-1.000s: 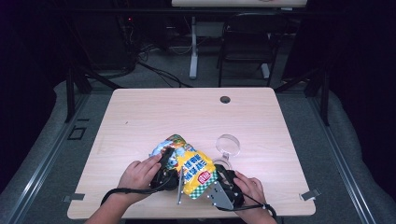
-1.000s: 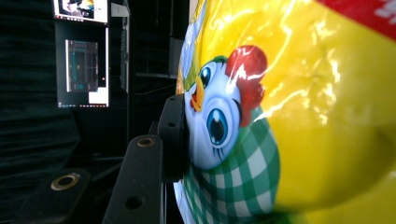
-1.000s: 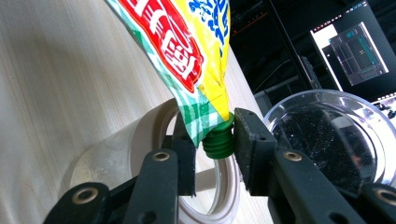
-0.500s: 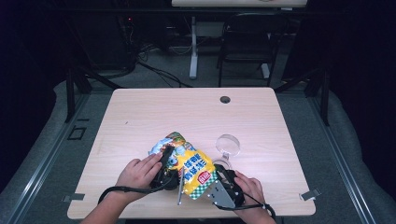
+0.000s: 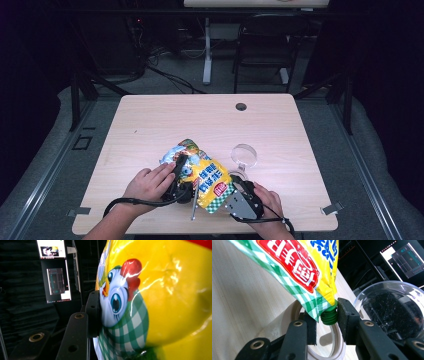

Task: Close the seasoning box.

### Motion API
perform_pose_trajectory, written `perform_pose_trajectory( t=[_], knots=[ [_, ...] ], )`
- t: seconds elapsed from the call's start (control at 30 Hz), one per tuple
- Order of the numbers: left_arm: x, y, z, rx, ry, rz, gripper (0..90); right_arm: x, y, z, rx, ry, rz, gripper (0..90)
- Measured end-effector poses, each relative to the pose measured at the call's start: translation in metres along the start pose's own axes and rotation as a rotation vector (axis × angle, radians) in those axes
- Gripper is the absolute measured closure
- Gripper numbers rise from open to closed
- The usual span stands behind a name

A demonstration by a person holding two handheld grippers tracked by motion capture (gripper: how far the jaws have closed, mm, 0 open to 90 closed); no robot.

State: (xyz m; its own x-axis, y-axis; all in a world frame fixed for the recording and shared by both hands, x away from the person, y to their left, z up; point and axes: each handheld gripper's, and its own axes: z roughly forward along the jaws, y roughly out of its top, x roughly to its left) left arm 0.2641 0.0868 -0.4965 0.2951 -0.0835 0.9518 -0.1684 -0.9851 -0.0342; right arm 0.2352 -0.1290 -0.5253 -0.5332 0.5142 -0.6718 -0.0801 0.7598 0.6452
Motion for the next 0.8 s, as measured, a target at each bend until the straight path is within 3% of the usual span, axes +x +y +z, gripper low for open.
perform_pose_trajectory(
  t=[0.37, 0.53, 0.6, 0.8],
  knots=[
    [0.0013, 0.0009, -0.0021, 0.012, 0.017, 0.044, 66.0, 0.0023, -0.0005, 0.0031, -0.002, 0.007, 0.017, 70.5],
    [0.0029, 0.0010, -0.0038, 0.002, 0.044, 0.058, 66.0, 0.0018, -0.0002, 0.0037, -0.003, 0.005, 0.021, 70.5],
    [0.0041, 0.0020, -0.0052, 0.013, 0.028, 0.072, 66.1, 0.0010, -0.0005, 0.0036, 0.003, 0.002, 0.027, 70.4],
    [0.0070, 0.0043, -0.0084, 0.000, 0.059, 0.085, 66.2, -0.0015, -0.0020, 0.0040, 0.001, -0.002, 0.052, 70.3]
  ],
)
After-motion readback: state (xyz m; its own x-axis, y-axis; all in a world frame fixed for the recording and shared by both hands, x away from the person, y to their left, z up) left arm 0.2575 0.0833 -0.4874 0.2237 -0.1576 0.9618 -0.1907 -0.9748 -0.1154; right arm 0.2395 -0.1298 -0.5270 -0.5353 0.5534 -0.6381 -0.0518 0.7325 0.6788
